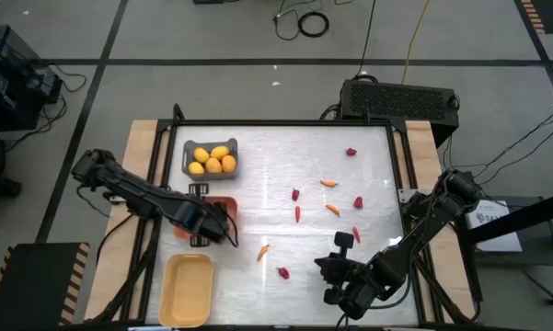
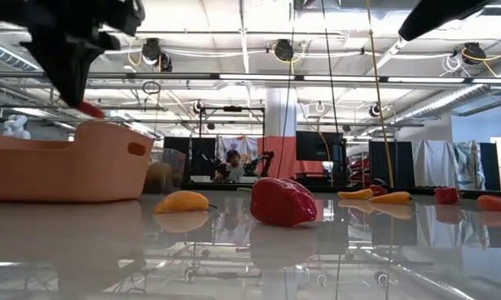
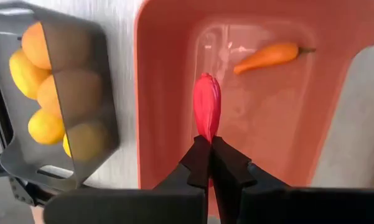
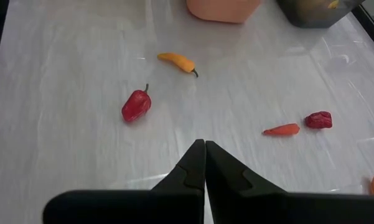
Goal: Sort produce into baskets
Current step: Put the orange chili pepper into the orange bin
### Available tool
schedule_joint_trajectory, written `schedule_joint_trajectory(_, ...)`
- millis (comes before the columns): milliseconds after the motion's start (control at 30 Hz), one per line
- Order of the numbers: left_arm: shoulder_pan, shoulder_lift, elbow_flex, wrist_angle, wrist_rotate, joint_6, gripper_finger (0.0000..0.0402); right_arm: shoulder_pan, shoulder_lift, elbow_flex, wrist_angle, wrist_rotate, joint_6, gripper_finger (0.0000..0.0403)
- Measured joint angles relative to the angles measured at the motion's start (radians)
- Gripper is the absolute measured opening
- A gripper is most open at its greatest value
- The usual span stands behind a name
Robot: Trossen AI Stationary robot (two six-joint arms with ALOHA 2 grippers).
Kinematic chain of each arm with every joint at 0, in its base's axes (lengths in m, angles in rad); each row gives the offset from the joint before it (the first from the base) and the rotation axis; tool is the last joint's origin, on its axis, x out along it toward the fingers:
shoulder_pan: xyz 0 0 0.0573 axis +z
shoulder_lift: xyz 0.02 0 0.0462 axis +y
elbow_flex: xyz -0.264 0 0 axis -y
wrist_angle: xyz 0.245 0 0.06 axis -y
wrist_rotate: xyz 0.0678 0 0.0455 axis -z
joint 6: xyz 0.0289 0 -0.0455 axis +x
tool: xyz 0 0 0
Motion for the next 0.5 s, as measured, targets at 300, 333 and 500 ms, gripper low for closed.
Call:
schedule_joint_trajectory(300,0.0,0.0,-0.067,0.015,-0.002,-0.002,0.0011,0.0,0.0,0.0,0.001,0.0,0.0,0.0)
schedule_joint_trajectory(333,0.0,0.0,-0.069,0.015,-0.004,-0.002,0.0011,0.0,0.0,0.0,0.002,0.0,0.0,0.0)
schedule_joint_trajectory(500,0.001,0.0,-0.071,0.02,-0.04,-0.002,0.0046,0.0,0.0,0.0,0.009,0.0,0.0,0.0)
